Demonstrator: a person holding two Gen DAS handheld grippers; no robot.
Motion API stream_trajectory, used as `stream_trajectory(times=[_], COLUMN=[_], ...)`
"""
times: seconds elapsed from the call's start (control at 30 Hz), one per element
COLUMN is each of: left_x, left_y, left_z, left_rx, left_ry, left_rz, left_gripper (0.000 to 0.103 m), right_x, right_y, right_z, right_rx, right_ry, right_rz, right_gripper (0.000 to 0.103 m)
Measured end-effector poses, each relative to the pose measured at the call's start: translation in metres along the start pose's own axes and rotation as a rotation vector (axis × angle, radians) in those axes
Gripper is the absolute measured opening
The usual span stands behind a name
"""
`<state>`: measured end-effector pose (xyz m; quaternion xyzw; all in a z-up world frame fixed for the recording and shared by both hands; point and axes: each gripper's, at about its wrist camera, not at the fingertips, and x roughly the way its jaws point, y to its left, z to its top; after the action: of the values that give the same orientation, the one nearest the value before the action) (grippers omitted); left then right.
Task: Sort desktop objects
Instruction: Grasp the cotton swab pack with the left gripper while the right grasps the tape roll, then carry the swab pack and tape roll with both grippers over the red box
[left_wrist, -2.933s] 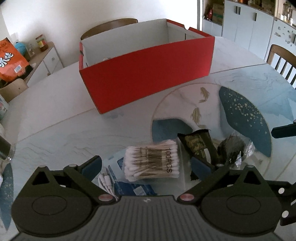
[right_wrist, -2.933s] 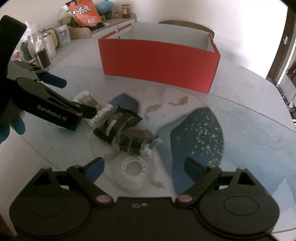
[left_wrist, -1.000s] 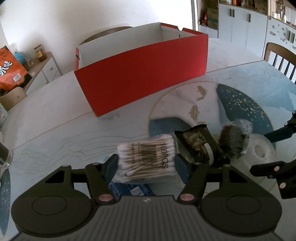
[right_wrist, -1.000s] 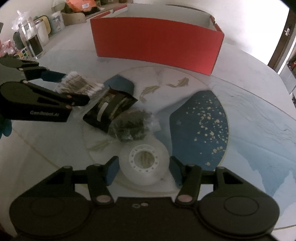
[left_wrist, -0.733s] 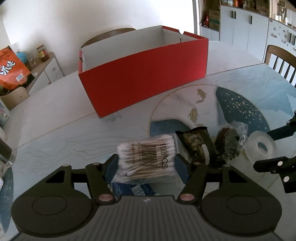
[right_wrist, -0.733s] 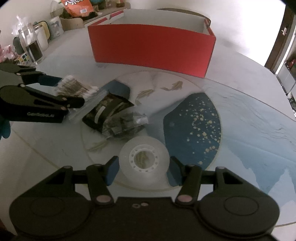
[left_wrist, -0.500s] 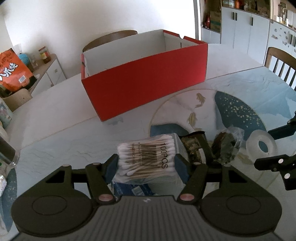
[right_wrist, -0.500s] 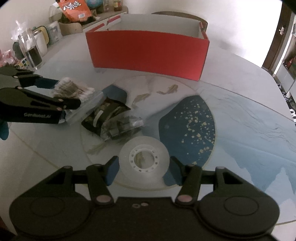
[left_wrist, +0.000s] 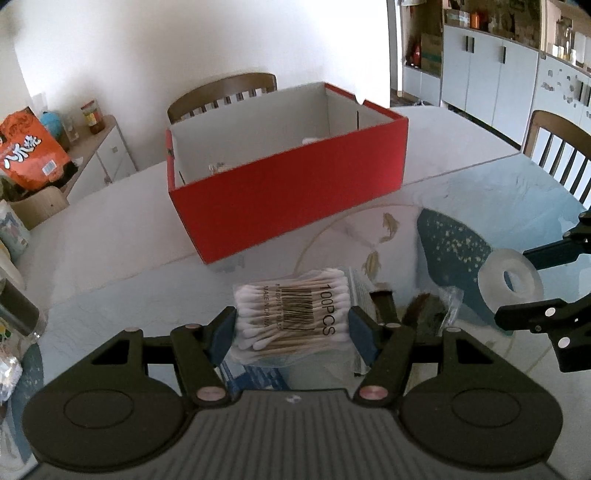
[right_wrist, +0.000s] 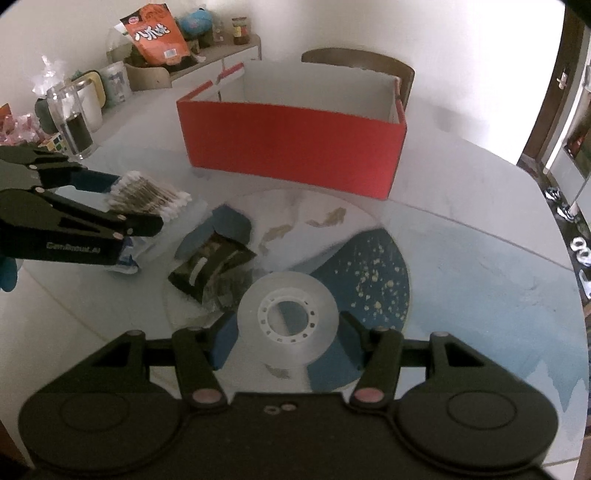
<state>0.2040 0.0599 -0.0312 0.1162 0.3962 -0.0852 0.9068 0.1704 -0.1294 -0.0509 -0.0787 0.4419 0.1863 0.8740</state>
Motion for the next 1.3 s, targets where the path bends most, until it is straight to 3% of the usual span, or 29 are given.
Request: stream_trajectory(times=[1.3], left_x=[-0.012], left_y=[0.026], left_z=[0.098], left_rx=[0.038], left_ry=[-0.107], left_rz=[-0.013], left_gripper=[0.065], right_x=[-0.03], right_y=[-0.019], right_z=[0.104], right_rx=[-0.057], right_ry=[-0.15], right_rz=[-0.034], right_gripper=[0.058])
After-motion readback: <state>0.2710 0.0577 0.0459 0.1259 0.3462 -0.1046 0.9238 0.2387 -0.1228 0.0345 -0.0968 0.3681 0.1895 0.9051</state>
